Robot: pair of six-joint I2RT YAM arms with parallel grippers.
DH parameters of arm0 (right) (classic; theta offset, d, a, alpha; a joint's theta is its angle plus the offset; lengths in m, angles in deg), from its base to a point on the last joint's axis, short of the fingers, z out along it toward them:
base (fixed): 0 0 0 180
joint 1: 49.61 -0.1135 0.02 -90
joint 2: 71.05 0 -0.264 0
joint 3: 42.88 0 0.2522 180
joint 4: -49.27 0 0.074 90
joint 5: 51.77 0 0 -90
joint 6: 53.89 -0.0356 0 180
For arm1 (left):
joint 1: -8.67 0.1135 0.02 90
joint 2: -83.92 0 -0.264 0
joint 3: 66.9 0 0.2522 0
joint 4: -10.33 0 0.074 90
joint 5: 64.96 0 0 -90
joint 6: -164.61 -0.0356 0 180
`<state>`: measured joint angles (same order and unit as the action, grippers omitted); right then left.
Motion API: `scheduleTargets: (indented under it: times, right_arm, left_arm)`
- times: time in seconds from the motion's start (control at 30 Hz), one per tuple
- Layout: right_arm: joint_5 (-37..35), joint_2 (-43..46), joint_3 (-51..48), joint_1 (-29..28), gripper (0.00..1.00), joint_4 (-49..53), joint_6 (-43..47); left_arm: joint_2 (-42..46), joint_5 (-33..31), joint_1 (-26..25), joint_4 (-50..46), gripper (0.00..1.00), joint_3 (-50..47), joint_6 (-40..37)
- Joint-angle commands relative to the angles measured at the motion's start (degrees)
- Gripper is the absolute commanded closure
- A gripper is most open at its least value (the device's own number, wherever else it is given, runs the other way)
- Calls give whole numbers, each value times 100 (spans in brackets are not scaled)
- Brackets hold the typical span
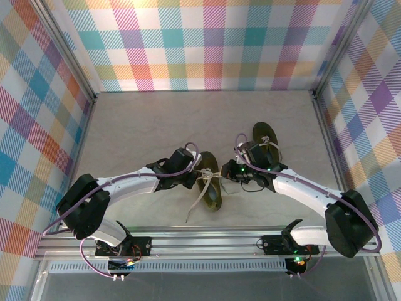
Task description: Tie the shoes
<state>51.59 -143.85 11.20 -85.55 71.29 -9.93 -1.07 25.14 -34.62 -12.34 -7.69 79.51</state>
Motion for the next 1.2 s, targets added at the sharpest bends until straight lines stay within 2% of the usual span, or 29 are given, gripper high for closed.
scheduleTargets:
  times: [0.0, 0.13, 0.37, 0.6, 0.73, 0.87, 1.07, 1.1, 1.17]
  right_arm:
    - [258, 105, 110, 17, 73, -251, 300]
    - [334, 25, 98, 19, 61, -291, 308]
    - [190, -247, 292, 9, 59, 32, 412]
    - [146, -319, 339, -13, 77, 84, 411]
    - [-300, -181, 379, -49, 89, 453, 514]
    - [-508, -78, 380, -61, 95, 618, 594]
    - [-550, -61, 393, -79, 99, 651, 641]
    - [-525, -40, 383, -74, 98, 610, 649]
    - [-335, -11, 340, -88, 87, 423, 708]
  left_arm:
    - [160, 170, 52, 69, 100, -87, -34]
    - [156, 174, 53, 82, 100, -91, -29]
    - [176, 149, 51, 73, 100, -98, -34]
    - [193, 71, 52, 65, 100, -106, -25]
    - [214, -170, 53, 8, 100, -110, 34]
    - [255, -459, 71, -71, 100, -116, 131]
    - [350, -530, 146, -70, 100, -163, 212]
    - [352, -491, 161, -53, 100, -161, 205]
    - [328, -368, 158, -3, 100, -165, 182]
